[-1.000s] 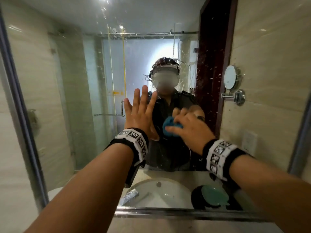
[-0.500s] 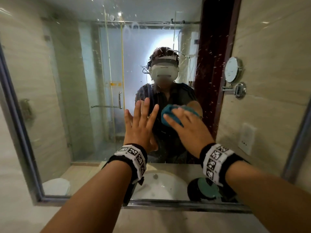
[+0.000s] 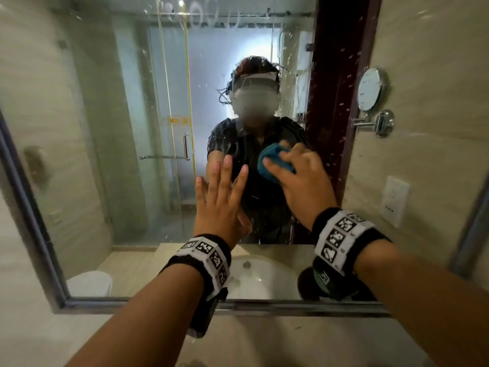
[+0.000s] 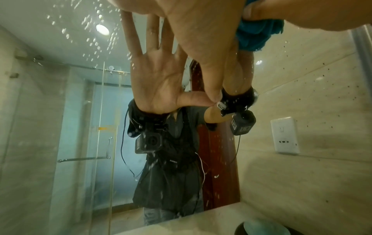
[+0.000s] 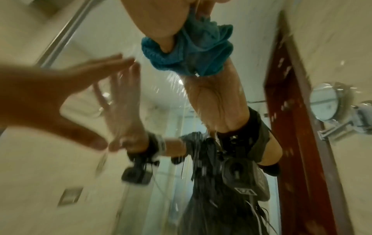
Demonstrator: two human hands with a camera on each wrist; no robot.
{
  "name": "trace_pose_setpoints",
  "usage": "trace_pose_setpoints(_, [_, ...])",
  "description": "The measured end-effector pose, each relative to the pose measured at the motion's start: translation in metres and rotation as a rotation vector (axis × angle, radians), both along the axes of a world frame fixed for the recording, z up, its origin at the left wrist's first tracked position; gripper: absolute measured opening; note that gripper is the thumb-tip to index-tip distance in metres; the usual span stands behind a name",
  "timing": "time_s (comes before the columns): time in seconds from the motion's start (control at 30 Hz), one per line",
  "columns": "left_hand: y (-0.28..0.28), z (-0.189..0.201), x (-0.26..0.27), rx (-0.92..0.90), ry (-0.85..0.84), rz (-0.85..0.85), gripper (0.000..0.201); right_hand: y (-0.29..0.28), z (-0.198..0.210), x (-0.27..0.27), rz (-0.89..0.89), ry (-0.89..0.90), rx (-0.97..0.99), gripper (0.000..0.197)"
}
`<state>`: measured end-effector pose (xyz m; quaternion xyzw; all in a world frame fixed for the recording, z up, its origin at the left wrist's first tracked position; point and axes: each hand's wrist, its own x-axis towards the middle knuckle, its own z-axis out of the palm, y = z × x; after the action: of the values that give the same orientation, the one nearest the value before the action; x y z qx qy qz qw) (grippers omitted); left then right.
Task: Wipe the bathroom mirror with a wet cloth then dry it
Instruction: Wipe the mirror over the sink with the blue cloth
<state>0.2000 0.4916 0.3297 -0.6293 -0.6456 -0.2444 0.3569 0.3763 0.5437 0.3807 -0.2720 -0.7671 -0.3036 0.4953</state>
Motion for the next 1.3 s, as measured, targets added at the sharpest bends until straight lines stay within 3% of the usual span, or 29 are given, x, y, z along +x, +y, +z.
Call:
trace_pose_setpoints(0.17, [-0.004,-0.028,-0.011,0.010,0.071,-0.026,0.121,-0.005,-0.083,-0.002,0.011,-0.314,-0.172,0.035])
trace_pose_setpoints(0.3, [-0.006,-0.034,-0.011,-0.044,0.060,0.005,0.126,-0.009,-0.080,0.006,0.011,-0.410,-0.121,0.035])
trace_pose_setpoints(0.4, [-0.006,-0.037,-0.009,-0.087,0.047,0.018,0.131,-0.012,-0.047,0.001,-0.022,-0.244,-0.126,0.053])
trace_pose_setpoints(0.47, [-0.006,-0.038,-0.009,-0.095,0.037,0.029,0.133,-0.013,-0.024,-0.007,-0.044,-0.037,-0.141,0.053])
trace_pose_setpoints(0.53, [-0.006,-0.041,-0.008,-0.110,0.030,0.046,0.134,-0.015,-0.015,-0.015,-0.033,-0.003,-0.117,0.050])
trace_pose_setpoints(0.6, [-0.008,-0.046,-0.007,-0.129,0.027,0.053,0.134,-0.017,-0.026,-0.018,-0.064,-0.115,-0.151,0.039])
trace_pose_setpoints(0.73, [-0.008,-0.062,-0.005,-0.123,0.001,0.052,0.131,-0.021,-0.084,-0.017,-0.056,-0.288,-0.281,0.035])
trace_pose_setpoints(0.83, [-0.007,-0.076,-0.007,-0.106,-0.016,0.023,0.133,-0.021,-0.127,-0.005,-0.043,-0.501,-0.315,0.071])
trace_pose_setpoints(0.97, [-0.009,-0.096,-0.002,-0.158,0.015,0.056,0.138,-0.026,-0.149,0.014,-0.028,-0.609,-0.345,0.076])
trace_pose_setpoints(1.03, [-0.010,-0.101,0.002,-0.171,0.027,0.071,0.133,-0.026,-0.136,0.018,-0.047,-0.545,-0.358,0.067])
trace_pose_setpoints(1.13, [-0.011,-0.103,0.005,-0.203,0.025,0.098,0.136,-0.022,-0.104,0.018,-0.050,-0.205,-0.407,0.033])
trace_pose_setpoints(1.23, [-0.012,-0.109,0.009,-0.242,-0.038,0.078,0.136,-0.015,-0.092,0.013,-0.041,-0.037,-0.367,0.050])
trace_pose_setpoints(1.3, [-0.014,-0.121,0.015,-0.319,-0.081,0.076,0.136,-0.017,-0.101,0.010,-0.051,-0.047,-0.376,0.043])
